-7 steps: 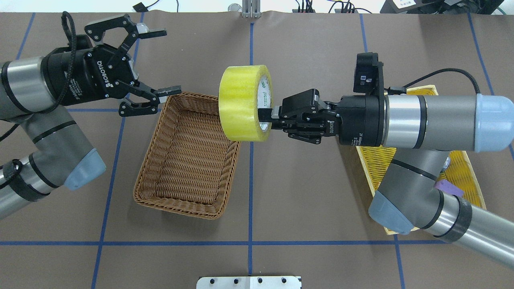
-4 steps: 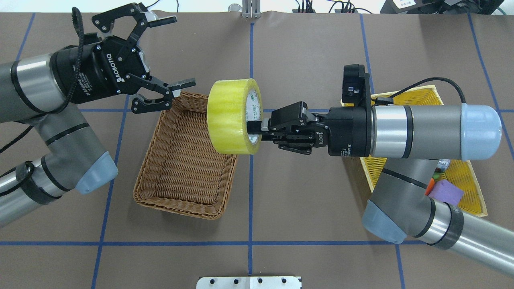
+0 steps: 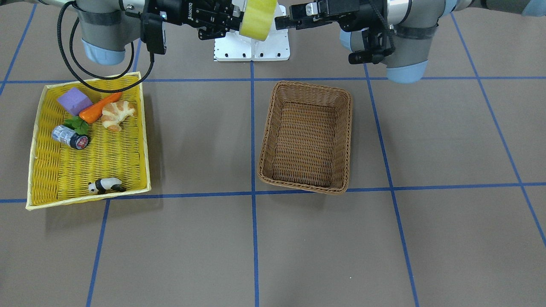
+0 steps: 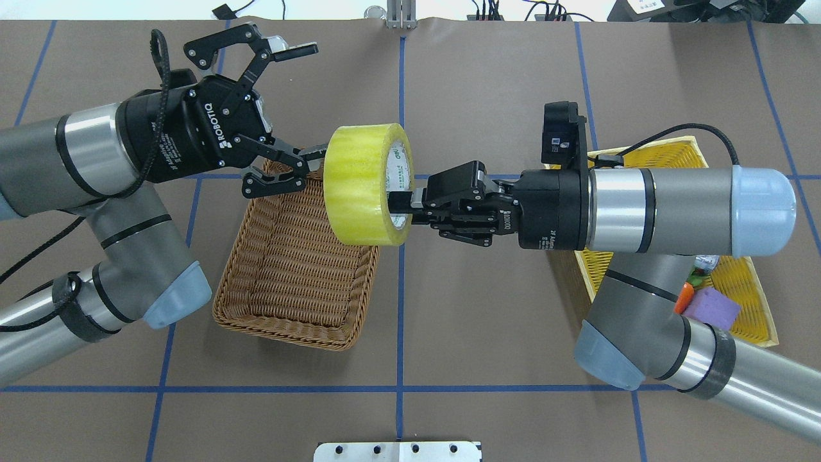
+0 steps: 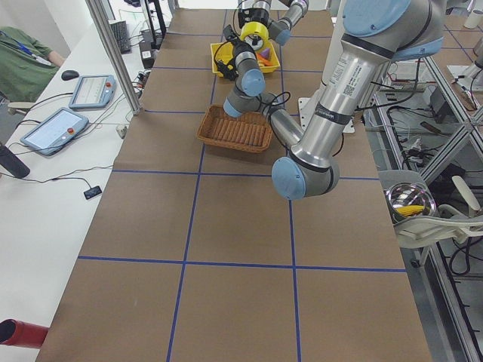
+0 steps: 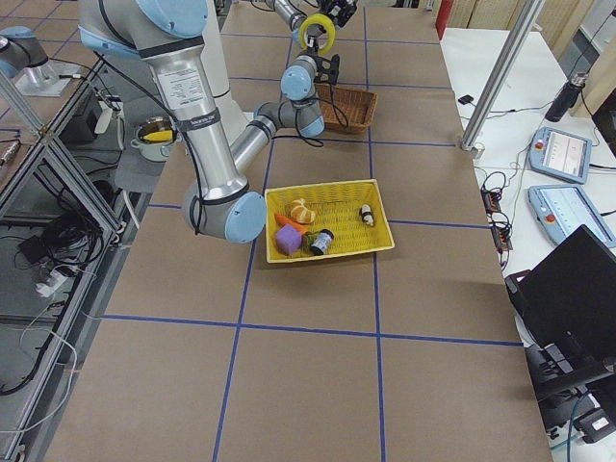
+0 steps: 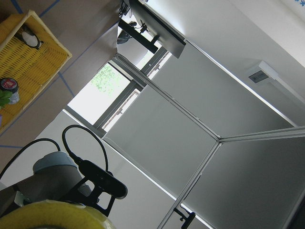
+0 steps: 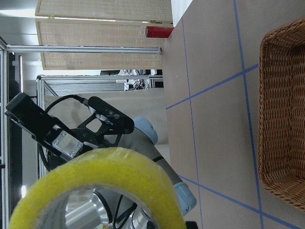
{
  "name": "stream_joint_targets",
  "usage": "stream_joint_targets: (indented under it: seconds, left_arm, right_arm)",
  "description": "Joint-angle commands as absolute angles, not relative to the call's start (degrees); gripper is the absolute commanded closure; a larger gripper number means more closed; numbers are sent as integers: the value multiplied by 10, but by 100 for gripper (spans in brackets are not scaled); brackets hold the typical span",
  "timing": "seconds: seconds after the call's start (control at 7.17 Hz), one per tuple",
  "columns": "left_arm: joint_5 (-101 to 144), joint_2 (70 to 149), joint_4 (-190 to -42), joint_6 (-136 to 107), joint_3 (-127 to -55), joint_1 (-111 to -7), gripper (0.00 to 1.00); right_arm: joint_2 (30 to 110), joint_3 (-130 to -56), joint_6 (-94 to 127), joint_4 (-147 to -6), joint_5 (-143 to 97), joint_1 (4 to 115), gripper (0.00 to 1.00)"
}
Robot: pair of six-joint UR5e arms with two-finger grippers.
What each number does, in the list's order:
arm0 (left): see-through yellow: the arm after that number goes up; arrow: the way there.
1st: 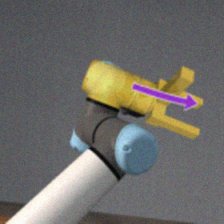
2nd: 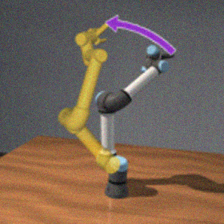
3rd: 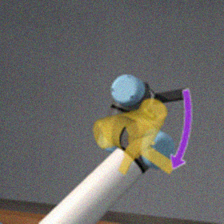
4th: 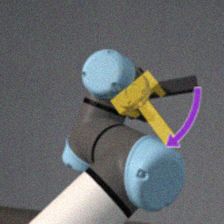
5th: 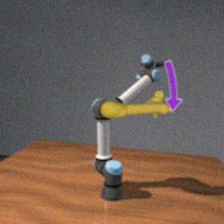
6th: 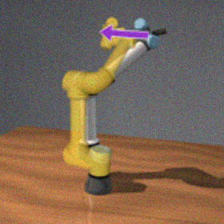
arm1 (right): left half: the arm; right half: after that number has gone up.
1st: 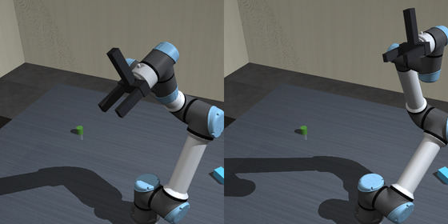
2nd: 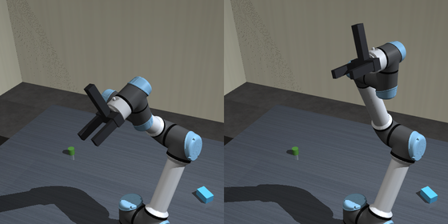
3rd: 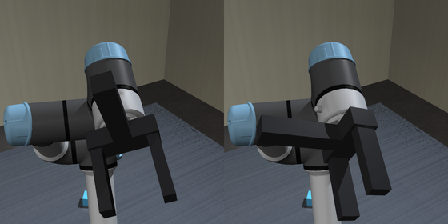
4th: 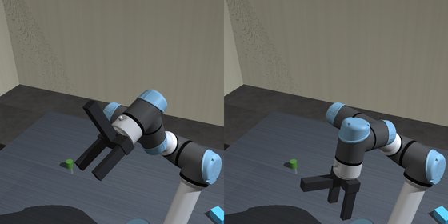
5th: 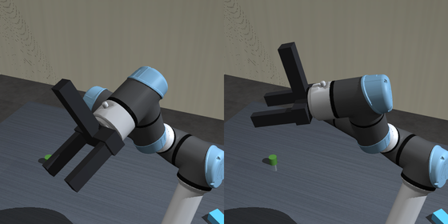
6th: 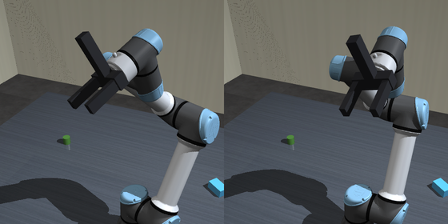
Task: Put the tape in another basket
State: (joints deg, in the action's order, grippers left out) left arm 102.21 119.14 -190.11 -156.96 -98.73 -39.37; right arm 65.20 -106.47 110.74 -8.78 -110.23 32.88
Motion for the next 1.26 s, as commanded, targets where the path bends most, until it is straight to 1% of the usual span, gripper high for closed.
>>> stream_joint_targets:
  seconds: [0.0, 0.56, 0.7, 0.84, 0.98, 1.12]
  left_arm:
    - [1022, 1192, -1901, -1569, -988, -383, 7]
    - [1023, 1192, -1903, -1569, -999, -376, 8]
    - [1024, 1191, -1903, -1569, -999, -372, 12]
    - [1023, 1191, -1903, -1569, -999, -368, 20]
    - [1023, 1191, -1903, -1568, -999, -368, 25]
    - [1023, 1191, -1903, -1568, -999, -368, 27]
  right_arm:
    - [650, -1060, 1107, -88, -1099, 329, 100]
    - [650, -1053, 1107, -87, -1099, 329, 100]
    - [650, -1053, 1107, -87, -1099, 329, 100]
    - [650, -1053, 1107, -87, -1087, 329, 100]
    - [650, -1053, 1107, -87, -1081, 329, 100]
    - [650, -1054, 1107, -85, -1080, 329, 100]
